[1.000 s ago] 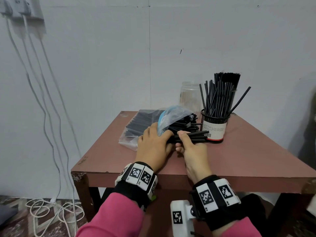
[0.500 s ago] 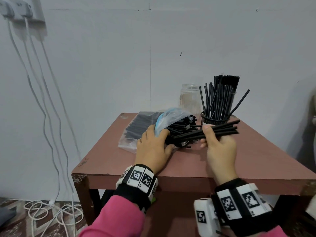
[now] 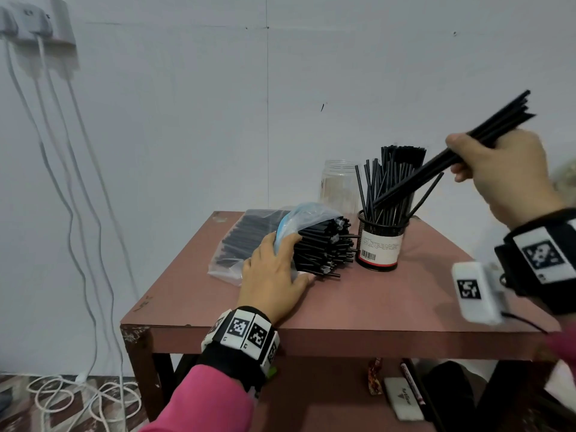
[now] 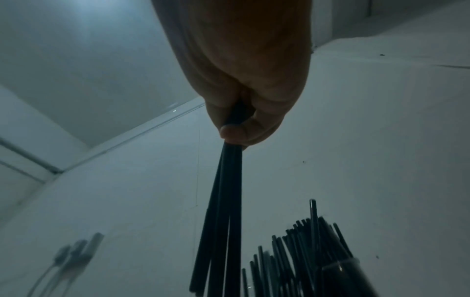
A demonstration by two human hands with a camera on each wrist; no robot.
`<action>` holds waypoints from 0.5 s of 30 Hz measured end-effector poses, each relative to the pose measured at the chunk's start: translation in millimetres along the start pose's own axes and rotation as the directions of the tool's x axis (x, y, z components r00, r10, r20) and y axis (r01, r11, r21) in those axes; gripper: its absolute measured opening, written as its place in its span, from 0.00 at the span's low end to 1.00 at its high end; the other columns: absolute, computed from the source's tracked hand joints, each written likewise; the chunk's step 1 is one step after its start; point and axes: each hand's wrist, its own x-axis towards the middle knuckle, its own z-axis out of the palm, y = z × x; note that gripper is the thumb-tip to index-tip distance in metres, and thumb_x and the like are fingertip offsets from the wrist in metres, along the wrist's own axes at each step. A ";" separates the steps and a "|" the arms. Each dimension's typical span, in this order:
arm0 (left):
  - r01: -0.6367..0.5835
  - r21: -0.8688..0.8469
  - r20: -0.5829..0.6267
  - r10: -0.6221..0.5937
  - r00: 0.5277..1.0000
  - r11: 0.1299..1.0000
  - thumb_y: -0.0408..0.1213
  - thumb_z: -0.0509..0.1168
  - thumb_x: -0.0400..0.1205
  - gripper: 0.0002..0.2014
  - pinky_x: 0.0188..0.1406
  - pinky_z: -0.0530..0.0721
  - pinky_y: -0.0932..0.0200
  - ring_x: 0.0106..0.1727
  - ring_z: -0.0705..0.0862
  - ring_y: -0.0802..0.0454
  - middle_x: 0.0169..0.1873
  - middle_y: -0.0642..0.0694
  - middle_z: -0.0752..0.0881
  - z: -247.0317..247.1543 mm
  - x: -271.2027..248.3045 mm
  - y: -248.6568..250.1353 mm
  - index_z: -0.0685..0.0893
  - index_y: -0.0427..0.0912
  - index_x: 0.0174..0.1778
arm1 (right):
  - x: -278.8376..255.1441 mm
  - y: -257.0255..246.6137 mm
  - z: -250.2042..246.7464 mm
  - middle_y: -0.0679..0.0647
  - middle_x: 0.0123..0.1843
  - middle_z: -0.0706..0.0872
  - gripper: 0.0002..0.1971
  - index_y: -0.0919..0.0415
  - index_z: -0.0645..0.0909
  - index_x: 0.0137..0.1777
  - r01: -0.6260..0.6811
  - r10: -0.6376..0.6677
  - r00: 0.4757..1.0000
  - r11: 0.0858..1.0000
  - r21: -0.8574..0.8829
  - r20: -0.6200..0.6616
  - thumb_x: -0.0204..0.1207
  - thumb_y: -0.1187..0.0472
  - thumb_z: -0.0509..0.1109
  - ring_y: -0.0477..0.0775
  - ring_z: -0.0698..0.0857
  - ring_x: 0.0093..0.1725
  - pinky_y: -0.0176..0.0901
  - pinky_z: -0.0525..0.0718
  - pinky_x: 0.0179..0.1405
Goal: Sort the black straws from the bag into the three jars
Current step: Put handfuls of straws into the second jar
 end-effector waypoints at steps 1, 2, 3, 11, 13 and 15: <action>-0.003 0.000 -0.003 0.003 1.000 1.000 0.61 0.66 0.76 0.33 0.71 0.70 0.41 0.75 0.68 0.42 0.77 0.45 0.61 0.1 0.0 -0.1 0.59 0.61 0.75 | 9.1 -0.7 1.6 0.52 0.27 0.83 0.11 0.65 0.85 0.40 0.006 -0.005 1.000 0.999 -0.051 0.018 0.76 0.57 0.71 0.42 0.80 0.20 0.35 0.82 0.29; -0.006 0.000 -0.004 0.006 1.000 1.000 0.61 0.66 0.76 0.33 0.71 0.70 0.42 0.74 0.68 0.43 0.77 0.46 0.62 0.3 0.1 -0.2 0.59 0.61 0.75 | 16.5 -1.2 4.8 0.50 0.23 0.82 0.12 0.67 0.84 0.42 0.001 0.003 0.999 0.994 -0.106 0.041 0.77 0.57 0.70 0.41 0.79 0.18 0.30 0.79 0.25; -0.008 0.000 -0.005 0.008 1.000 1.000 0.61 0.66 0.77 0.33 0.71 0.70 0.43 0.74 0.68 0.43 0.77 0.46 0.62 0.7 0.2 -0.3 0.59 0.61 0.75 | 22.2 -0.4 9.5 0.49 0.21 0.82 0.12 0.67 0.84 0.42 -0.014 0.024 0.998 0.987 -0.163 0.065 0.77 0.56 0.70 0.39 0.79 0.17 0.28 0.77 0.22; -0.015 -0.011 -0.021 0.014 1.000 1.000 0.59 0.66 0.77 0.33 0.72 0.70 0.43 0.74 0.69 0.44 0.76 0.47 0.63 2.9 0.5 -1.9 0.58 0.62 0.74 | 34.3 19.9 65.1 0.58 0.27 0.83 0.12 0.68 0.79 0.36 -0.100 0.298 0.910 0.832 -0.546 0.287 0.78 0.60 0.71 0.50 0.81 0.26 0.39 0.74 0.25; -0.016 -0.008 -0.025 0.016 1.000 1.000 0.59 0.66 0.77 0.33 0.71 0.70 0.43 0.74 0.69 0.44 0.76 0.47 0.63 3.3 0.7 -2.3 0.58 0.62 0.74 | 31.7 32.7 77.7 0.56 0.24 0.82 0.14 0.64 0.77 0.32 -0.133 0.369 0.874 0.807 -0.575 0.316 0.77 0.62 0.72 0.51 0.81 0.26 0.39 0.75 0.24; -0.017 -0.006 -0.026 0.017 1.000 1.000 0.59 0.66 0.77 0.33 0.71 0.70 0.43 0.74 0.69 0.44 0.76 0.47 0.63 3.5 0.4 -2.2 0.58 0.62 0.75 | 25.6 39.6 86.9 0.51 0.15 0.80 0.14 0.63 0.76 0.30 -0.159 0.385 0.871 0.808 -0.568 0.304 0.76 0.62 0.73 0.53 0.81 0.26 0.38 0.77 0.23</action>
